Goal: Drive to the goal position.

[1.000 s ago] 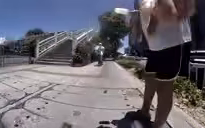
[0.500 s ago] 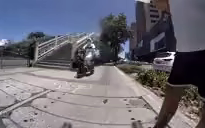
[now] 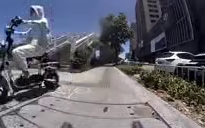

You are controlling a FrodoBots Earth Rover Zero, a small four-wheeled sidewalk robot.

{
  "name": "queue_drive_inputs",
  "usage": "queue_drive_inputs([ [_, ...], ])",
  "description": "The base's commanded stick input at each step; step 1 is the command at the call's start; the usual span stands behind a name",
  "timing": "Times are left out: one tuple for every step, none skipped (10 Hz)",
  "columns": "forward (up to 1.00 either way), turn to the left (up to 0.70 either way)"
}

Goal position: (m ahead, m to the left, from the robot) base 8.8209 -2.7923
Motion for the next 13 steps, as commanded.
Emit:
queue_drive_inputs([
  [0.45, 0.0],
  [0.45, 0.0],
  [0.45, 0.0],
  [0.45, 0.0],
  [0.45, 0.0],
  [0.45, 0.0],
  [0.45, 0.0],
  [0.45, 0.0],
  [0.45, 0.0],
  [0.45, 0.0],
  [0.45, 0.0],
  [0.45, 0.0],
  [0.45, 0.0],
])
